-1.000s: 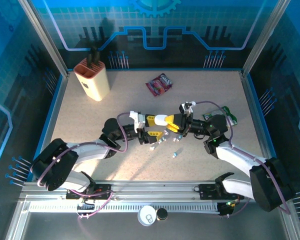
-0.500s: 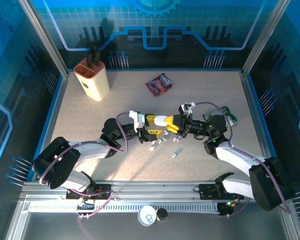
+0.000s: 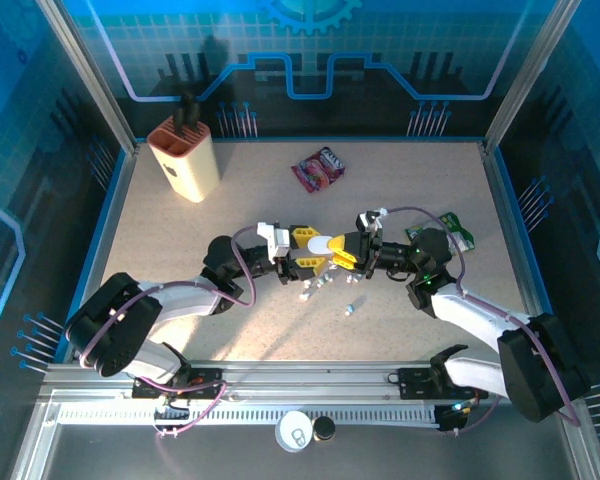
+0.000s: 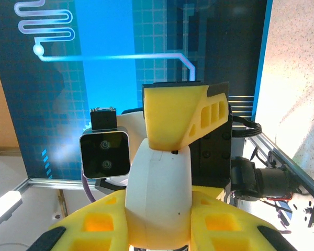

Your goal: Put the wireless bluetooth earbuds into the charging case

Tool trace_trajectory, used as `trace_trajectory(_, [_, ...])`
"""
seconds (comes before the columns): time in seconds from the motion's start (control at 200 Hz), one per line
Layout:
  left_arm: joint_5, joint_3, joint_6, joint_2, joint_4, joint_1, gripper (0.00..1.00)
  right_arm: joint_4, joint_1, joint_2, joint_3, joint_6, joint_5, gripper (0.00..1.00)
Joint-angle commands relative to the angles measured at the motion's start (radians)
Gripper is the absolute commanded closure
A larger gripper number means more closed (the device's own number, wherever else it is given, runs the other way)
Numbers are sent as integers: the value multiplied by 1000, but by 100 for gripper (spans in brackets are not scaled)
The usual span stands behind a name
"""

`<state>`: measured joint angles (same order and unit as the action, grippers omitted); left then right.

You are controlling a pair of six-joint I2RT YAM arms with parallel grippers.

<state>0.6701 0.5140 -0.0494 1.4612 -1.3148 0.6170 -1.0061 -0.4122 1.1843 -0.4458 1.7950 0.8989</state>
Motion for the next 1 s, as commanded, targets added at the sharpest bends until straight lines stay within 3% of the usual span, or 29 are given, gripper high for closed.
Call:
trace_trajectory(0.0, [28,32,21,17,-34,-5,48,-12,-11,-15,-11,-11,2,92])
trace_trajectory(0.33, [38,34,19,33,-44,-6,45,-76,-11,-8,-7,19,-8,93])
trace_trajectory(0.735, [57,46,-9,34,-52,-6,59,-102,-11,14,11,35,-8,93])
trace_trajectory(0.995, [61,43,-13,24,-41,-7,50,-101,-11,17,9,35,-9,93])
